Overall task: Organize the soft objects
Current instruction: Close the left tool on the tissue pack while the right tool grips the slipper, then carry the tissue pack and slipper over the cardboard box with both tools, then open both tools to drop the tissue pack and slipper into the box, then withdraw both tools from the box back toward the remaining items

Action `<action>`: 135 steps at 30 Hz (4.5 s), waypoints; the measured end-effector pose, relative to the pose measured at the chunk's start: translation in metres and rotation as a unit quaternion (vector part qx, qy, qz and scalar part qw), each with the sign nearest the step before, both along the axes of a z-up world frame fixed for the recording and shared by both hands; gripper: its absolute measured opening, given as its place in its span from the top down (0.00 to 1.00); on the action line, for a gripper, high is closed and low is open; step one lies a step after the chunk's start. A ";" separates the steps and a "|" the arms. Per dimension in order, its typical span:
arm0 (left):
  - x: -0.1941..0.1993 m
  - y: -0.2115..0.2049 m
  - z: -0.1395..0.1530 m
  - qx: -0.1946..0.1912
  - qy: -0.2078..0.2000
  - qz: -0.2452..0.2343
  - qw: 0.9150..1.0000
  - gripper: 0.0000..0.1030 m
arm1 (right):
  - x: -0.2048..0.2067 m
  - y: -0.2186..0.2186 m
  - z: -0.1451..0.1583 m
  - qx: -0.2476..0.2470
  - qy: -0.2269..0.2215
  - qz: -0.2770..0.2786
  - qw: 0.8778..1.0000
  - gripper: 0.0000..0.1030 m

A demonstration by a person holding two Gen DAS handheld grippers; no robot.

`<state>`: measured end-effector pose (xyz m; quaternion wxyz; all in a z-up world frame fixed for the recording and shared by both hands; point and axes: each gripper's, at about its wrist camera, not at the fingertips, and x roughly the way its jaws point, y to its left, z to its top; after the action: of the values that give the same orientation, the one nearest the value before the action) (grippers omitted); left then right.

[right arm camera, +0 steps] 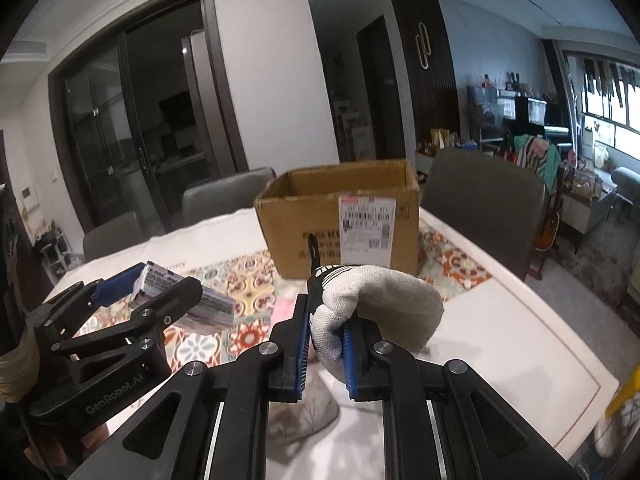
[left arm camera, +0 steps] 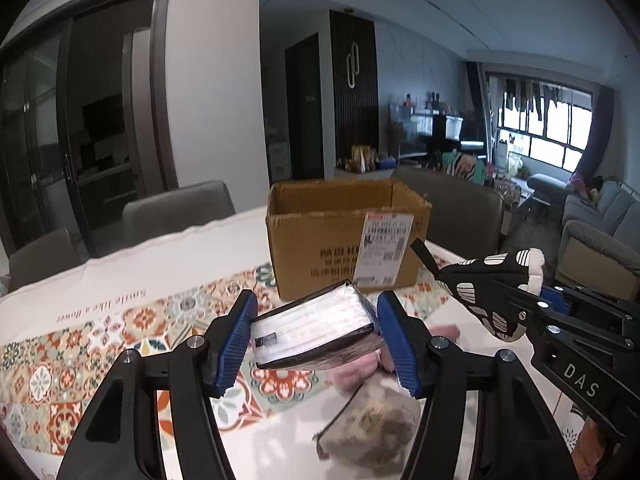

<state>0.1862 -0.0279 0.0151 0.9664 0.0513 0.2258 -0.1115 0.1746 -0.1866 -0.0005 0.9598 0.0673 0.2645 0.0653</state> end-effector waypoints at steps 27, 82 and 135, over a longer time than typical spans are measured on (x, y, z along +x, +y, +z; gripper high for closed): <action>0.076 -0.019 0.052 -0.004 -0.067 -0.010 0.998 0.41 | 0.080 -0.018 0.043 0.000 -0.043 0.002 0.999 0.85; 0.256 -0.044 0.014 0.044 0.043 -0.016 0.998 0.23 | 0.284 -0.032 0.004 -0.047 0.107 0.059 0.991 0.73; 0.045 -0.012 0.067 0.007 -0.012 0.039 0.999 0.16 | 0.079 -0.028 0.071 -0.037 -0.004 0.008 0.999 0.64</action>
<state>0.2315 -0.0398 0.0817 0.9723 0.0503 0.2169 -0.0712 0.2540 -0.2150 0.0702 0.9623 0.0296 0.2629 0.0633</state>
